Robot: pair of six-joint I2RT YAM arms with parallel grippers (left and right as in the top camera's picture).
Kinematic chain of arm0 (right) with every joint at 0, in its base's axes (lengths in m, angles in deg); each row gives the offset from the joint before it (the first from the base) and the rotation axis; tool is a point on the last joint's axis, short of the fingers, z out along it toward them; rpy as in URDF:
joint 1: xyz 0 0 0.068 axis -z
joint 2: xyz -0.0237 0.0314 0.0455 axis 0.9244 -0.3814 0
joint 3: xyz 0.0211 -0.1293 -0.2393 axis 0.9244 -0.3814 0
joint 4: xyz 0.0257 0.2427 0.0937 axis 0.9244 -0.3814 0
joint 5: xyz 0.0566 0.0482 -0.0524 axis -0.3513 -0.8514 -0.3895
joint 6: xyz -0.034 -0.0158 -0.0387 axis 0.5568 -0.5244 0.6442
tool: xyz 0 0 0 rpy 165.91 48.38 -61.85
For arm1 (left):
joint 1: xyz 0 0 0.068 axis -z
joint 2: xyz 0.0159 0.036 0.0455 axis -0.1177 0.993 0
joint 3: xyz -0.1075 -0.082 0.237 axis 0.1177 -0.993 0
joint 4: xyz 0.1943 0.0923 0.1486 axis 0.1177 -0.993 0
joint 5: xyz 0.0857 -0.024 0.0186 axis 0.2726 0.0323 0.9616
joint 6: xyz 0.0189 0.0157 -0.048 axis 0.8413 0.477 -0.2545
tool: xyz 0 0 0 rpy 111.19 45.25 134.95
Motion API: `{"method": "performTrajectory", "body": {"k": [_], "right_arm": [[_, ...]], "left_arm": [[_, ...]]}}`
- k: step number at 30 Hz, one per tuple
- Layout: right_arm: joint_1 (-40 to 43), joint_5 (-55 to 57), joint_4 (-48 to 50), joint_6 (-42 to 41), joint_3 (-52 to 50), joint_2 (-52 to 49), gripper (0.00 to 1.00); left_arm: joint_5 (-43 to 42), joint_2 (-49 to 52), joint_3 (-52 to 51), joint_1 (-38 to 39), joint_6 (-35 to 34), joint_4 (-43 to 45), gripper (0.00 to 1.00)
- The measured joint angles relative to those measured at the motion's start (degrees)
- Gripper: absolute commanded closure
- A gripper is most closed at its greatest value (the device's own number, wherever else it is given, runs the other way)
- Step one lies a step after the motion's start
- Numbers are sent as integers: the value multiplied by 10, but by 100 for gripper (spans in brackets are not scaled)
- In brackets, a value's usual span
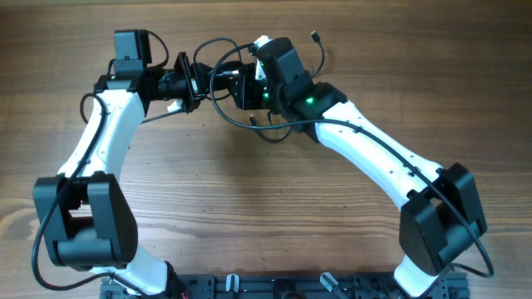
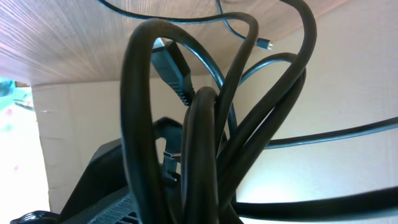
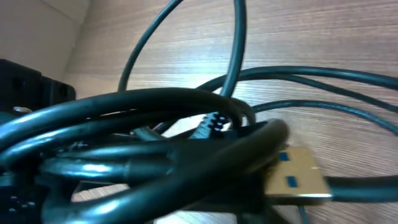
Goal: Untangle cables
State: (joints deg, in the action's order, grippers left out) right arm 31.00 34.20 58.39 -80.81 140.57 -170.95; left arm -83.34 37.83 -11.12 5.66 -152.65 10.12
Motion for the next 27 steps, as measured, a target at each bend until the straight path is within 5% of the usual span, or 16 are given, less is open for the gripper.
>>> {"method": "performTrajectory", "body": {"k": [8,13,24,27], "right_arm": [[0,12,28,-32,0,-30,95],[2,9,20,-37,0,-30,96],[92,-57,-160,21,1,41,95],[91,-72,-218,61,1,81,96]], "left_arm": [[-3,0,0,4,0,-11,96],[-2,0,0,8,0,-12,96],[62,-1,0,11,3,-13,96],[103,-1,0,11,59,-13,96]]}}
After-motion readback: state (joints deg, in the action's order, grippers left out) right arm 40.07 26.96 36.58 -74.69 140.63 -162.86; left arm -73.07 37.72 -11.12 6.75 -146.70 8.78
